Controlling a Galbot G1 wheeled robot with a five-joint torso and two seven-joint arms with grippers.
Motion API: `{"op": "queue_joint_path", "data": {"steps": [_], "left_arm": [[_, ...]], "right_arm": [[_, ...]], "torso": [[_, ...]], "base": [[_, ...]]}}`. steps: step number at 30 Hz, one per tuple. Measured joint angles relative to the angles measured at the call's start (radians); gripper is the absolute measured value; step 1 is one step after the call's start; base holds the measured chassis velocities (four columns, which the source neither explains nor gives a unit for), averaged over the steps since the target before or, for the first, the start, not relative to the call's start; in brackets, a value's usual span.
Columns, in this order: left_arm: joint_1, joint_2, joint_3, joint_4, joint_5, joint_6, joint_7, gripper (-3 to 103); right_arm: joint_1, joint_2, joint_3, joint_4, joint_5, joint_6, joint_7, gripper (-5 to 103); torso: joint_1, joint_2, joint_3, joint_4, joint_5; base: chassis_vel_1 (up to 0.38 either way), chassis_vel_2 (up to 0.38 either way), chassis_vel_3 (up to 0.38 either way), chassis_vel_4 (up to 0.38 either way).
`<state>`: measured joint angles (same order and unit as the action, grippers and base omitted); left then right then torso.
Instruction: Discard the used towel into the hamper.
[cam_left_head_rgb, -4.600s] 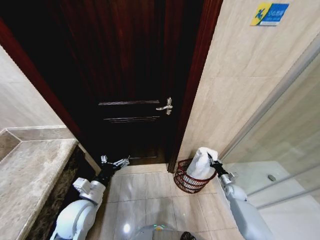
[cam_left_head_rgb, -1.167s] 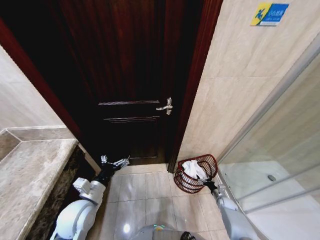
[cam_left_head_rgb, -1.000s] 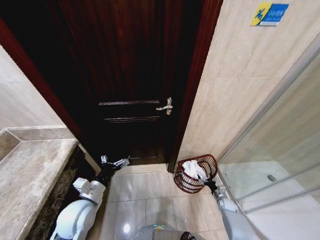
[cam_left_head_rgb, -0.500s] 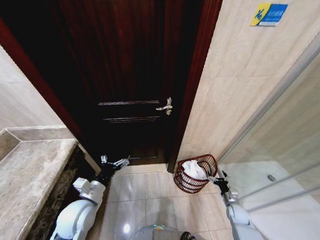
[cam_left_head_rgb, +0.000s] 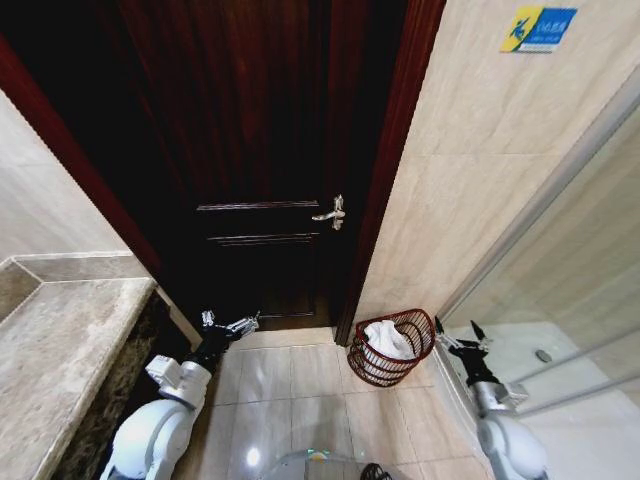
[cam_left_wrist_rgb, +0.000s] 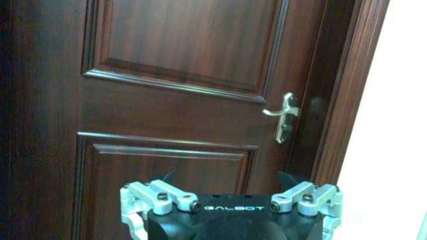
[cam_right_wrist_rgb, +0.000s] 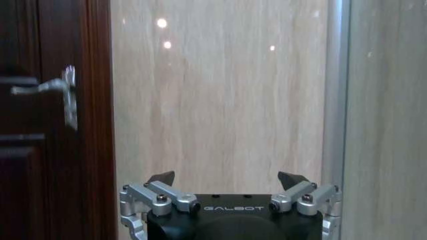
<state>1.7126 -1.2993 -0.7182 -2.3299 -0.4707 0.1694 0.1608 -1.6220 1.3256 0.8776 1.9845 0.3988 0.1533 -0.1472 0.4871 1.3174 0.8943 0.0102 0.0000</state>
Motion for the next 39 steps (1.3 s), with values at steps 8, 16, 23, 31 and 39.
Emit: {"op": "queue_joint_path", "data": {"steps": [8, 16, 23, 31, 39], "left_arm": [[0.0, 0.0, 0.0, 0.0, 0.0, 0.0, 0.0, 100], [0.0, 0.0, 0.0, 0.0, 0.0, 0.0, 0.0, 100], [0.0, 0.0, 0.0, 0.0, 0.0, 0.0, 0.0, 100], [0.0, 0.0, 0.0, 0.0, 0.0, 0.0, 0.0, 100], [0.0, 0.0, 0.0, 0.0, 0.0, 0.0, 0.0, 100]], "right_arm": [[-0.091, 0.018, 0.102, 0.145, 0.063, -0.023, -0.034, 100], [-0.141, 0.071, 0.137, 0.262, 0.077, -0.019, -0.035, 100], [-0.177, 0.118, 0.146, 0.344, 0.069, 0.024, -0.013, 100], [-0.193, 0.115, 0.16, 0.386, 0.078, 0.045, -0.001, 100], [-0.18, 0.117, 0.159, 0.376, 0.095, 0.057, 0.0, 100]], "torso": [[0.0, 0.0, 0.0, -0.0001, 0.0], [0.0, 0.0, 0.0, 0.0, 0.0], [0.0, 0.0, 0.0, -0.0001, 0.0], [0.0, 0.0, 0.0, 0.0, 0.0], [0.0, 0.0, 0.0, 0.0, 0.0]], "base": [[0.0, 0.0, 0.0, 0.0], [0.0, 0.0, 0.0, 0.0], [0.0, 0.0, 0.0, 0.0], [0.0, 0.0, 0.0, 0.0], [0.0, 0.0, 0.0, 0.0]]}}
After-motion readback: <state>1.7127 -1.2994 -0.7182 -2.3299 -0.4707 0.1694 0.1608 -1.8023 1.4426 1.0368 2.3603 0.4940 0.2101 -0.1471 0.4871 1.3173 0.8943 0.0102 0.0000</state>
